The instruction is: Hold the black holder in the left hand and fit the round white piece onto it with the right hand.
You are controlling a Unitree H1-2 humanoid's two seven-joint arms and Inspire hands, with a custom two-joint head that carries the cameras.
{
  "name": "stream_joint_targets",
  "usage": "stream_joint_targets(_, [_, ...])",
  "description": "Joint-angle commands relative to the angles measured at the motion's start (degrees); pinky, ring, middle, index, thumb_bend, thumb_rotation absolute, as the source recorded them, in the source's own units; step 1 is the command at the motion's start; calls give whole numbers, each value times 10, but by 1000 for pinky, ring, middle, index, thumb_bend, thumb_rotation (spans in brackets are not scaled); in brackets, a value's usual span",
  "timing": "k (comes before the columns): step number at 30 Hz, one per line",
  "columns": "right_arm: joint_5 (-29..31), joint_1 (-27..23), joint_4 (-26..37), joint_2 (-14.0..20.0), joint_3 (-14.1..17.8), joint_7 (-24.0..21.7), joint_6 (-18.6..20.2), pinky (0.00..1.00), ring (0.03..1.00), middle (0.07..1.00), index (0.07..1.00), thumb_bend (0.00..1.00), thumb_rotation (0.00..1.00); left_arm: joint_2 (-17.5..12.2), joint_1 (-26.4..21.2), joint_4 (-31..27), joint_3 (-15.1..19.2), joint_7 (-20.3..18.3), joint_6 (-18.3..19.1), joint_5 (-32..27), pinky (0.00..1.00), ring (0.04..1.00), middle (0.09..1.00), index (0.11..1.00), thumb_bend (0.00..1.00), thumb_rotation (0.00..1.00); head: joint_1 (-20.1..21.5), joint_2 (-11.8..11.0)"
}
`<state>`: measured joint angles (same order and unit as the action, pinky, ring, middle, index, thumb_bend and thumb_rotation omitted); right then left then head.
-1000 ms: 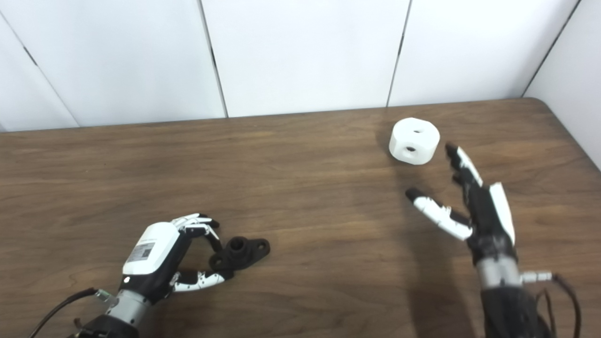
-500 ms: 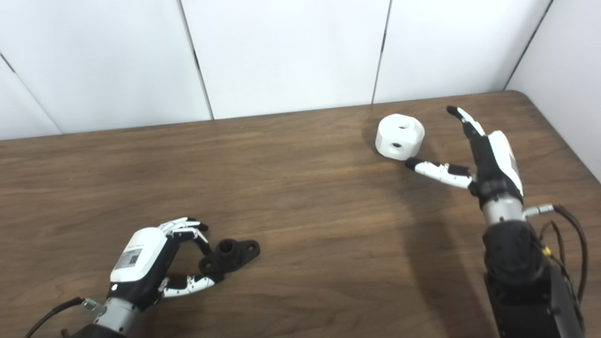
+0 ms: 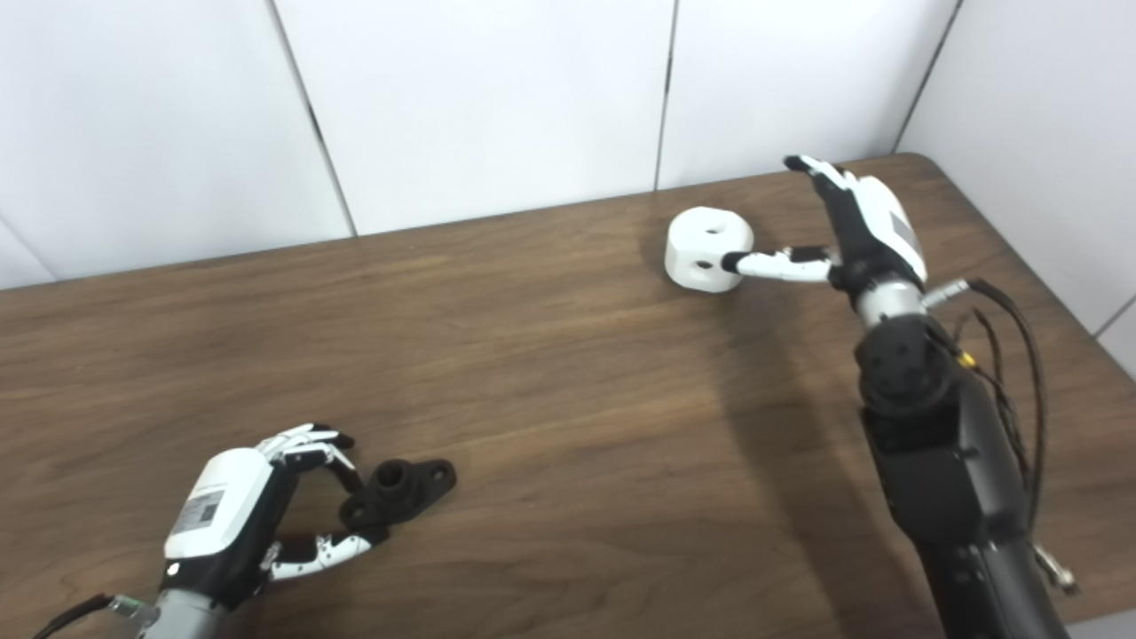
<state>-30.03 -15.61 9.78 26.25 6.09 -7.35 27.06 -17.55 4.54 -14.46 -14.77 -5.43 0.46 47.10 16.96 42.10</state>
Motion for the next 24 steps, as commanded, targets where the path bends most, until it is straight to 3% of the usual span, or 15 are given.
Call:
stream_joint_targets(1, [-13, -31, -5, 24, 0, -8, -2, 942, 1000, 946, 881, 795, 333, -19, 8, 22, 6, -24, 18, 0, 821, 851, 766, 486, 522, 52, -1, 1])
stream_joint_targets(11, [-56, -77, -65, 29, -25, -61, -2, 935, 999, 934, 842, 851, 258, -17, 9, 21, 8, -23, 19, 0, 822, 852, 770, 486, 522, 53, -4, 2])
stream_joint_targets(24, [-96, -108, -118, 19, -46, -92, -2, 978, 1000, 936, 828, 844, 276, -15, 9, 24, 6, -23, 19, 1, 833, 856, 771, 486, 522, 53, -7, -1])
